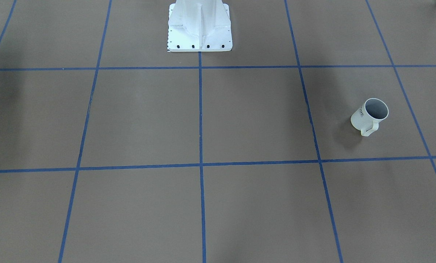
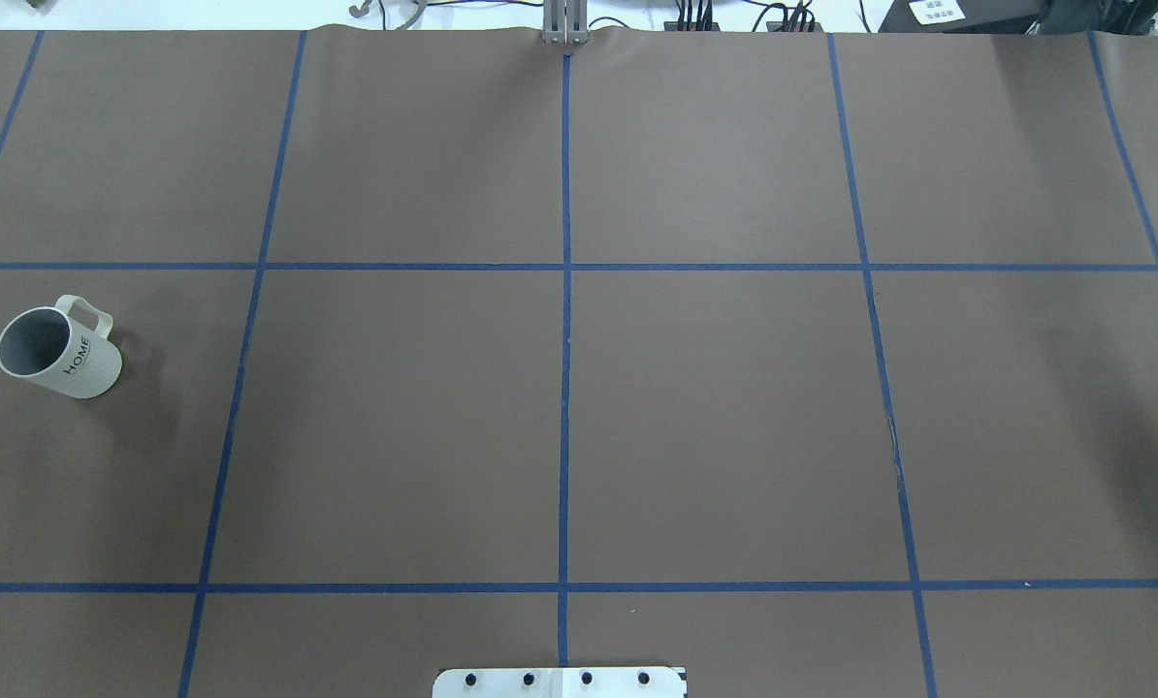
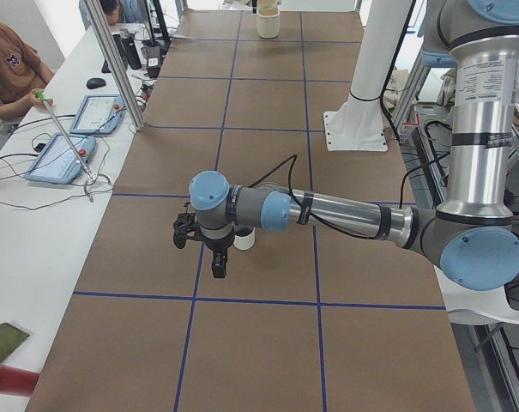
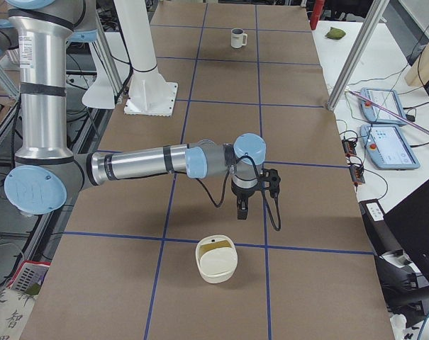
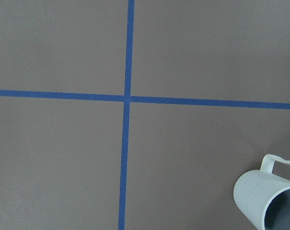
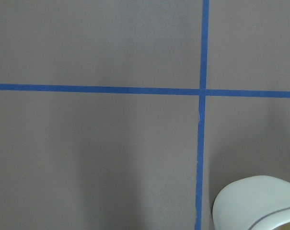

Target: Left arm hands cup to right arm to dump lemon

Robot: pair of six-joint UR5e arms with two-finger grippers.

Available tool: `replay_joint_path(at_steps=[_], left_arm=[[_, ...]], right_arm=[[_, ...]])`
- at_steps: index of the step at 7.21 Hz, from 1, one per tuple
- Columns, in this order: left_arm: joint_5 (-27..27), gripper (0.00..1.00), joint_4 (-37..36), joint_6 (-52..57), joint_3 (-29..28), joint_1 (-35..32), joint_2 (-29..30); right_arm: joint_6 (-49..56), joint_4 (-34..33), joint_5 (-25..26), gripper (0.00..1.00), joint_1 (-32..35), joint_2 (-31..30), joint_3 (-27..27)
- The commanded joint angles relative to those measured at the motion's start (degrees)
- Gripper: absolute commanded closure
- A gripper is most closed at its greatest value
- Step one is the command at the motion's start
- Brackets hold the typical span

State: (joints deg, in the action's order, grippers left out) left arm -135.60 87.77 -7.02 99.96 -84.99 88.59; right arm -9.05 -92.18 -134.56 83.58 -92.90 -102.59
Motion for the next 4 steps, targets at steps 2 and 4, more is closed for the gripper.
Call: replay_joint_path(at_steps=[2,4], left_arm=[[0.1,0.00,-0.5,2.3,0.0,0.1,-0.3],[0.4,0.00,-0.3,2.2,0.1,0.1,-0.4]], right_arm=[[0.0,0.1,0.0,0.00,0.0,0.0,-0.1],[0.0,0.1,0.0,0.00,0.0,0.0,-0.2]])
